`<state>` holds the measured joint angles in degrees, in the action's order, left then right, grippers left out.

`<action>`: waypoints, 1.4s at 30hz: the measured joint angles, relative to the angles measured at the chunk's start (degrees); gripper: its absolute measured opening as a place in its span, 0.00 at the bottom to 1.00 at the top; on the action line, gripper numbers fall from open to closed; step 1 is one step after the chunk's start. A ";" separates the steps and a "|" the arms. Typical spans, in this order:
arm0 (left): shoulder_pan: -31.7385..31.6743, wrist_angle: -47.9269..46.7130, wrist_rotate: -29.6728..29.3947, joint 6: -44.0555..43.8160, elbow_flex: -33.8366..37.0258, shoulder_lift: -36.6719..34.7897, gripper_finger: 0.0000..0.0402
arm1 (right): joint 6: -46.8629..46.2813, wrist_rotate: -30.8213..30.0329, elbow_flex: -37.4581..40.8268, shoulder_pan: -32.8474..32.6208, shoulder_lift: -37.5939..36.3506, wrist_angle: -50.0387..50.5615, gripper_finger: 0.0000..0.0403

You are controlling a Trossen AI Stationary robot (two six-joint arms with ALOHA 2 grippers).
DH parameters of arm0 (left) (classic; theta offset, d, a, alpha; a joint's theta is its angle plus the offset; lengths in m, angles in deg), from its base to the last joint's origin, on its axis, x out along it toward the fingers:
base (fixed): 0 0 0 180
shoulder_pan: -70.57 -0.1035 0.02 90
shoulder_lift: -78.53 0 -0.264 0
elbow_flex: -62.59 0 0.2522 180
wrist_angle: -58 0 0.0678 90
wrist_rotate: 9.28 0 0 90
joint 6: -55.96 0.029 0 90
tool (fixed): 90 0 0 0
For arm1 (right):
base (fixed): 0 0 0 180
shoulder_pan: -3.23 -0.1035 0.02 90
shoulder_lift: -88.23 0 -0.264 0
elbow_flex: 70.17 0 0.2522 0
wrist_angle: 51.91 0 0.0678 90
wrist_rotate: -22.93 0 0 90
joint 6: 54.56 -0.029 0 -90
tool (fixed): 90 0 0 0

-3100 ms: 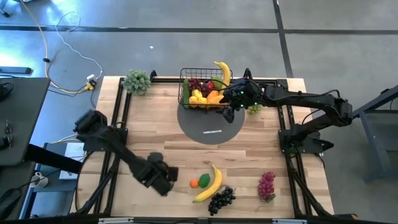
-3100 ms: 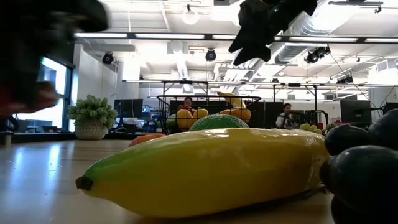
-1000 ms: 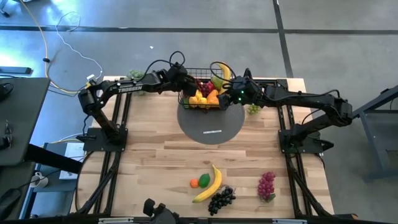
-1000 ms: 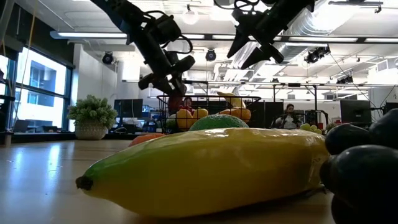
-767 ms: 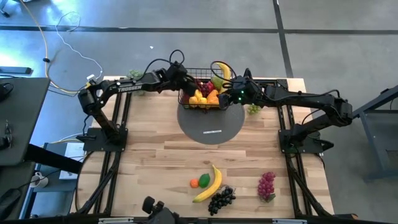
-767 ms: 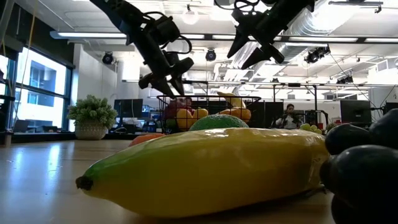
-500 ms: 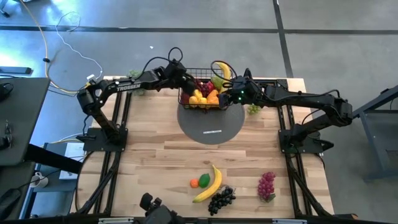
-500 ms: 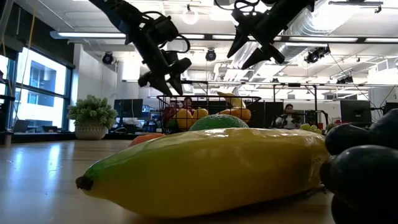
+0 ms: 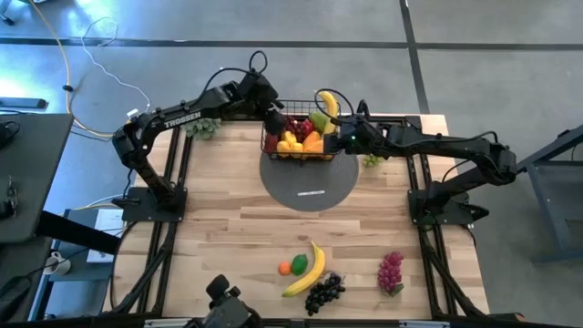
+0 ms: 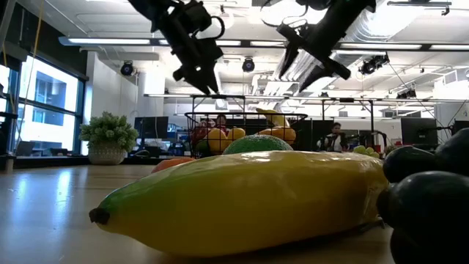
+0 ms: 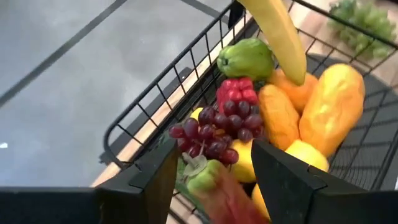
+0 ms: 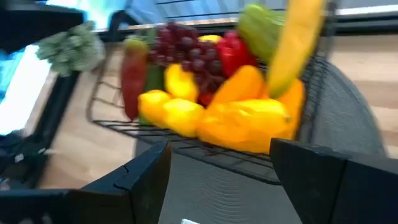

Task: Build produce basket
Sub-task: Put the grapes into the wire basket

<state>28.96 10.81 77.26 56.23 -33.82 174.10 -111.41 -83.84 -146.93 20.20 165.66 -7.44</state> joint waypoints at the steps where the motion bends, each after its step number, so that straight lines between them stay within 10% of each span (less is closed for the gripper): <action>1: 0.00 -1.05 0.00 0.90 -0.54 0.00 0.49 | -1.20 -0.51 0.00 0.00 0.00 1.01 0.63; 19: 0.42 -10.12 1.35 4.45 5.49 -9.21 0.49 | -16.46 -5.36 0.00 0.10 0.00 17.27 0.63; 42: 0.26 -2.23 0.70 4.46 14.79 -14.95 0.49 | -4.20 -1.03 0.02 24.86 3.47 29.43 0.63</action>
<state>29.22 8.58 77.96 60.69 -19.03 159.15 -115.60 -84.86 -146.91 45.06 169.13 21.99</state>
